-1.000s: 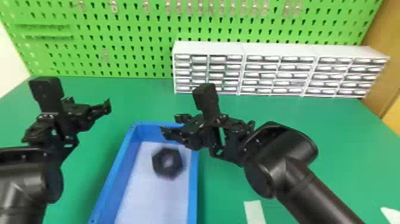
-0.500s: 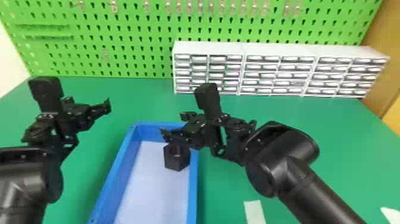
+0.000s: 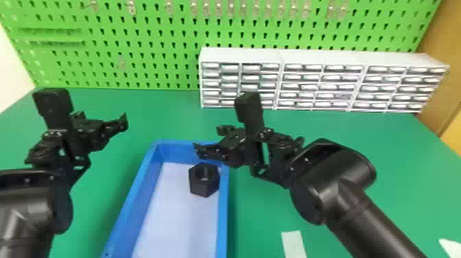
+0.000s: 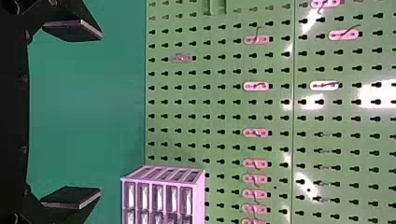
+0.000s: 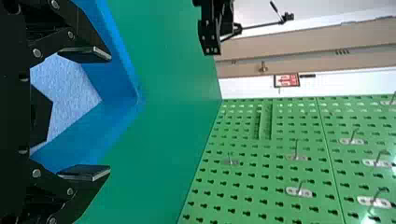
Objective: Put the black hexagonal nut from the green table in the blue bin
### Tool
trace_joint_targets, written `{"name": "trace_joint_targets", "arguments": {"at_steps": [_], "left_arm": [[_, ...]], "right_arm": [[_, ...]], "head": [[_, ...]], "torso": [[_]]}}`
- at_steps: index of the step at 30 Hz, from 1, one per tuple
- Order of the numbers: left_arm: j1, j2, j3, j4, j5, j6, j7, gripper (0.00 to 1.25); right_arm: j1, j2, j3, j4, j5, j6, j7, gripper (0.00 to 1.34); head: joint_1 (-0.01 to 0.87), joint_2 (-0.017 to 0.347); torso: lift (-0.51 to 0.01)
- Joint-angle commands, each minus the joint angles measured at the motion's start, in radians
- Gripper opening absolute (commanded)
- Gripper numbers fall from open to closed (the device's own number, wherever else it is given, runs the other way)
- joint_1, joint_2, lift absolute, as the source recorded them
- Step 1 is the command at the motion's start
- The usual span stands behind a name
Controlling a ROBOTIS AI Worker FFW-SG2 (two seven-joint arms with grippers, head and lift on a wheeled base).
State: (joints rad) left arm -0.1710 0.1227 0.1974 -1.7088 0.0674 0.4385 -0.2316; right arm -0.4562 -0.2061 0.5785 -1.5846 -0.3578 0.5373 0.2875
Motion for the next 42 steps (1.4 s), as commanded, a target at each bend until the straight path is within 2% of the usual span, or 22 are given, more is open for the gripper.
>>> {"name": "trace_joint_targets", "arguments": {"at_steps": [1,5,13,24,28,36,42], "left_arm": [[-0.001,0.000,0.002,0.000,-0.001,0.000,0.000,1.14],[0.002,0.000,0.004,0.000,-0.001,0.000,0.000,1.14],[0.004,0.000,0.007,0.000,0.000,0.000,0.000,1.14],[0.007,0.002,0.010,0.000,0.005,-0.001,0.000,1.14],[0.007,0.002,0.010,0.000,0.008,0.000,0.000,1.14],[0.007,0.000,0.014,0.000,0.023,0.000,0.000,1.14],[0.007,0.002,0.017,-0.002,0.025,-0.001,0.000,1.14]], "right_arm": [[0.033,0.004,-0.078,0.000,0.033,-0.010,0.001,0.91],[0.059,0.005,-0.137,0.000,0.085,-0.022,0.001,0.91],[0.123,0.031,-0.289,0.000,0.166,-0.059,-0.001,0.91],[0.171,0.045,-0.416,-0.009,0.278,-0.109,-0.004,0.92],[0.198,0.047,-0.465,-0.031,0.315,-0.122,-0.031,0.92],[0.254,0.059,-0.566,-0.064,0.323,-0.137,-0.079,0.92],[0.272,0.059,-0.614,-0.084,0.333,-0.140,-0.085,0.92]], "head": [[0.666,0.032],[0.666,0.032],[0.666,0.032],[0.666,0.032],[0.666,0.032],[0.666,0.032],[0.666,0.032]], "torso": [[-0.100],[-0.100],[-0.100],[-0.100],[-0.100],[-0.100],[-0.100]]}}
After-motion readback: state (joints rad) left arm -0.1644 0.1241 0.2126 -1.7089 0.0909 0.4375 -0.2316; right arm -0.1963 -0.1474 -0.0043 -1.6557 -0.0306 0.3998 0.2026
